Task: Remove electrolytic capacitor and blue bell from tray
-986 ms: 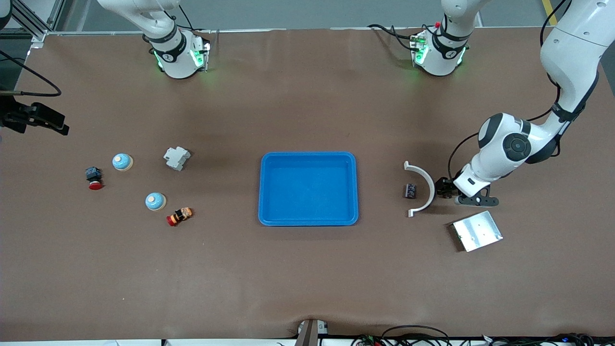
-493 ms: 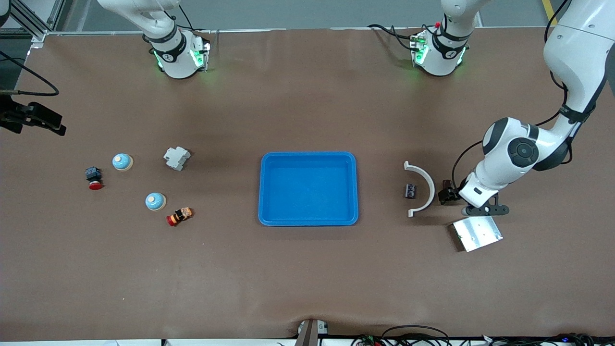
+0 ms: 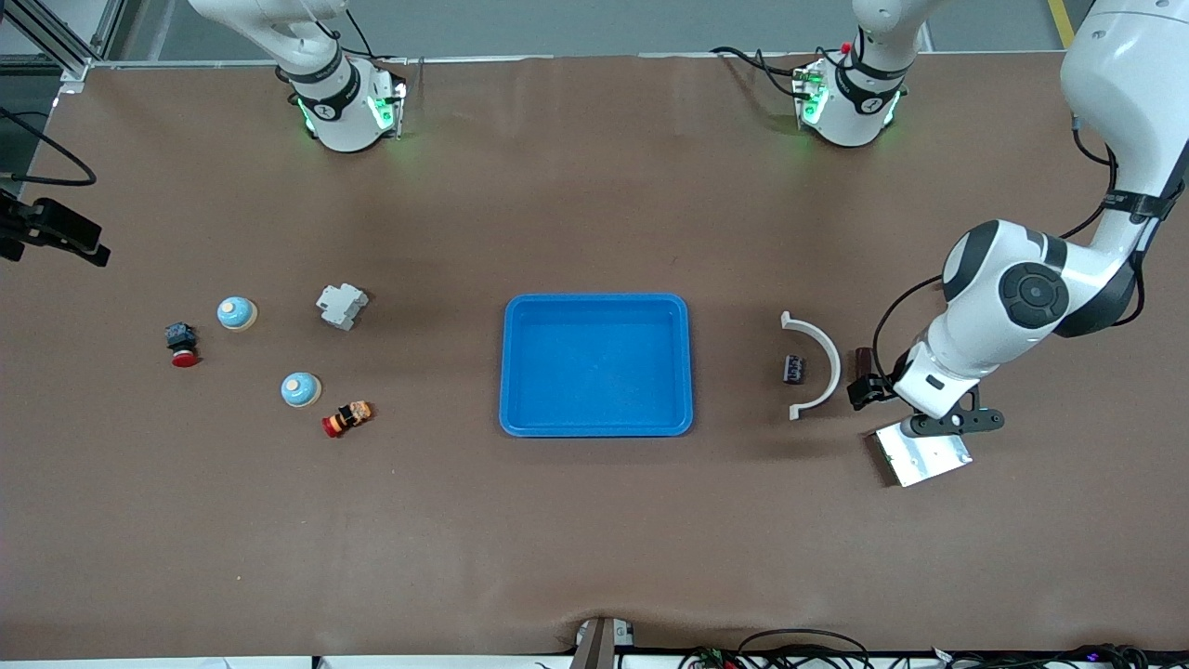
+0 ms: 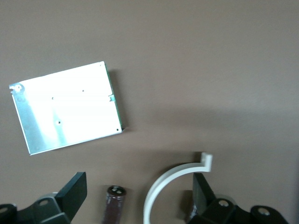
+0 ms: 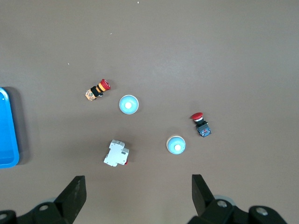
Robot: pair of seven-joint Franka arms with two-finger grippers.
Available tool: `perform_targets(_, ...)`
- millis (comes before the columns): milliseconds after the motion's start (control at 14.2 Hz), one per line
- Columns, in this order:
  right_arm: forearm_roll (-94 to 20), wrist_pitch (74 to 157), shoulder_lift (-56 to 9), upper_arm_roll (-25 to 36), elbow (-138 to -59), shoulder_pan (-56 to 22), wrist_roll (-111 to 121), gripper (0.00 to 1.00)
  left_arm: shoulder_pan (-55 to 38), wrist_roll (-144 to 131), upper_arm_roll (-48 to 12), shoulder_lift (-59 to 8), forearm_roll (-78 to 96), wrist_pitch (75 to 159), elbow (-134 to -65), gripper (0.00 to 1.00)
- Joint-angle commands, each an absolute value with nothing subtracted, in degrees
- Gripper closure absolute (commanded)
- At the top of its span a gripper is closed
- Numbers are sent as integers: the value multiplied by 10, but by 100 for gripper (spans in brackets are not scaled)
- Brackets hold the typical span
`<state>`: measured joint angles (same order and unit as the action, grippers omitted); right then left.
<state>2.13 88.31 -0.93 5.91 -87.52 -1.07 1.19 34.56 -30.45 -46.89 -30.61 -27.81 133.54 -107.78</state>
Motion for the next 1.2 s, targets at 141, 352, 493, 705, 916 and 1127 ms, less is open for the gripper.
perform_targets(141, 18, 883, -11, 49, -875, 1, 18, 0, 345, -336, -493, -273, -271, 1319, -1058, 0)
perform_targets(352, 18, 884, -11, 49, -874, 0, 16, 0, 345, -297, -503, -237, -273, 1286, -1057, 0)
perform_targets(493, 18, 887, -11, 47, -872, -2, 11, 0, 342, -211, -492, -221, -259, 1250, -1050, 0)
perform_targets(705, 18, 887, -11, 47, -870, -11, 11, 0, 211, -187, -357, -162, -186, 1240, -1044, 0)
perform_targets(916, 18, 886, -11, 47, -870, -11, 11, 0, 79, -71, -190, -92, -61, 1203, -1041, 0)
perform_targets(1127, 18, 886, -11, 47, -870, -10, 11, 0, 1, -6, -87, -41, -27, 1127, -1030, 0)
